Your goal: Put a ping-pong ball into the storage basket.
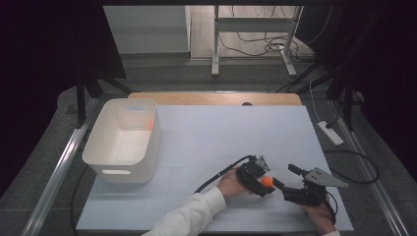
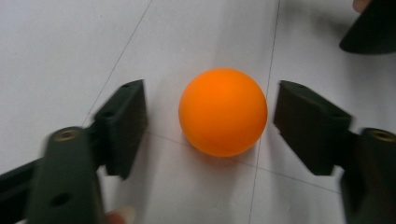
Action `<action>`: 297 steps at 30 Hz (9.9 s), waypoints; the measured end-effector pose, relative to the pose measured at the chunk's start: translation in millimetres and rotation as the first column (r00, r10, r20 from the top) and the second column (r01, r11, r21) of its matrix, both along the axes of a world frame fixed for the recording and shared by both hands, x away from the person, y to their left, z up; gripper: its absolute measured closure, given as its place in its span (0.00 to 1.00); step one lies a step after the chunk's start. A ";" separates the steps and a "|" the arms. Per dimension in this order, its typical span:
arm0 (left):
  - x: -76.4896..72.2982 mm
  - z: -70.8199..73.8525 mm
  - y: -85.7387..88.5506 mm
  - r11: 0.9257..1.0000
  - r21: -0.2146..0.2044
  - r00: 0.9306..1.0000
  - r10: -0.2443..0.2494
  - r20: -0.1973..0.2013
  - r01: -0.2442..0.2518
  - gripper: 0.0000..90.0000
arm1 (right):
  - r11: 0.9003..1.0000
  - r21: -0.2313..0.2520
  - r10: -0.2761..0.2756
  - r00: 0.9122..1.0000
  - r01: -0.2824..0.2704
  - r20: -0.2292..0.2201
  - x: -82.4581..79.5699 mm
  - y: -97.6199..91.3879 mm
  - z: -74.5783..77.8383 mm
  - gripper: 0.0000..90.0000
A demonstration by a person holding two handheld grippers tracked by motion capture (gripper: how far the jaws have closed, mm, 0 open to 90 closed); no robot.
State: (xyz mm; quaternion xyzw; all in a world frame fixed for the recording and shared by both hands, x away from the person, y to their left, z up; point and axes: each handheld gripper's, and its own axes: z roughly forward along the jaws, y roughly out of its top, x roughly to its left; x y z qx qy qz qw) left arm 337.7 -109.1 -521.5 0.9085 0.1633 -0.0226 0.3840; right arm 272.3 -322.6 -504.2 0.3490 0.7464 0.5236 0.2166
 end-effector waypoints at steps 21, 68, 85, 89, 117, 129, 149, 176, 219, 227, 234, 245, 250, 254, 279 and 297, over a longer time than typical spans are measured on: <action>-3.2 20.4 21.4 0.998 -0.054 1.000 0.023 0.022 -0.021 0.57 | 1.000 -0.006 0.000 1.000 0.000 0.000 -0.3 0.5 -0.4 0.20; -17.6 41.6 89.2 0.978 -0.165 0.989 0.139 0.054 -0.128 0.56 | 1.000 -0.028 -0.001 1.000 0.001 -0.002 -0.5 2.7 -1.4 0.21; -19.6 51.7 106.6 0.967 -0.199 0.983 0.174 0.062 -0.159 0.56 | 0.999 -0.032 -0.004 1.000 0.004 -0.001 -0.4 2.7 -1.3 0.21; -20.3 55.6 111.2 0.962 -0.216 0.981 0.183 0.066 -0.165 0.56 | 0.999 -0.032 -0.004 1.000 0.004 -0.001 -0.5 2.7 -1.3 0.21; -20.4 69.9 135.0 0.943 -0.261 0.969 0.233 0.083 -0.205 0.56 | 0.999 -0.037 -0.007 1.000 0.007 -0.002 -0.5 2.6 -1.2 0.21; -23.4 75.0 146.1 0.934 -0.282 0.963 0.252 0.092 -0.218 0.56 | 0.999 -0.039 -0.010 1.000 0.010 -0.002 -0.5 2.9 -1.5 0.21; -26.7 86.9 177.2 0.904 -0.328 0.940 0.324 0.106 -0.275 0.56 | 0.999 -0.042 -0.010 1.000 0.009 -0.003 -1.0 3.3 -1.1 0.21; -33.7 107.7 212.0 0.858 -0.397 0.905 0.405 0.131 -0.326 0.56 | 0.999 -0.041 -0.013 1.000 0.013 0.001 -1.6 2.8 -1.0 0.21; -35.3 135.8 259.2 0.785 -0.420 0.809 0.562 0.171 -0.456 0.56 | 0.999 -0.040 -0.015 1.000 0.015 0.002 -1.5 3.8 -0.8 0.21; -33.3 138.8 268.2 0.768 -0.419 0.783 0.594 0.182 -0.484 0.56 | 0.999 -0.042 -0.012 1.000 0.012 0.001 -1.6 3.0 -0.5 0.21; -33.3 143.3 278.4 0.751 -0.425 0.764 0.618 0.187 -0.504 0.56 | 0.999 -0.040 -0.014 1.000 0.014 0.003 -1.4 3.4 -0.9 0.21; -30.7 147.4 292.6 0.721 -0.441 0.736 0.654 0.177 -0.535 0.56 | 0.999 -0.044 -0.014 1.000 0.014 0.002 -1.5 3.6 -0.7 0.21; -28.4 147.4 298.9 0.709 -0.440 0.723 0.669 0.171 -0.551 0.56 | 0.999 -0.043 -0.015 1.000 0.015 0.001 -1.6 3.5 -0.7 0.21; -26.6 148.2 306.5 0.695 -0.436 0.705 0.688 0.174 -0.571 0.56 | 0.999 -0.044 -0.015 1.000 0.015 0.001 -1.6 3.5 -0.8 0.21; -12.1 145.0 350.4 0.606 -0.393 0.602 0.784 0.148 -0.692 0.56 | 0.999 -0.043 -0.014 1.000 0.014 0.001 -0.9 4.6 -1.0 0.21; 1.1 140.1 368.5 0.562 -0.338 0.549 0.823 0.142 -0.755 0.56 | 0.999 -0.043 -0.015 1.000 0.015 -0.002 -0.4 4.3 -1.5 0.21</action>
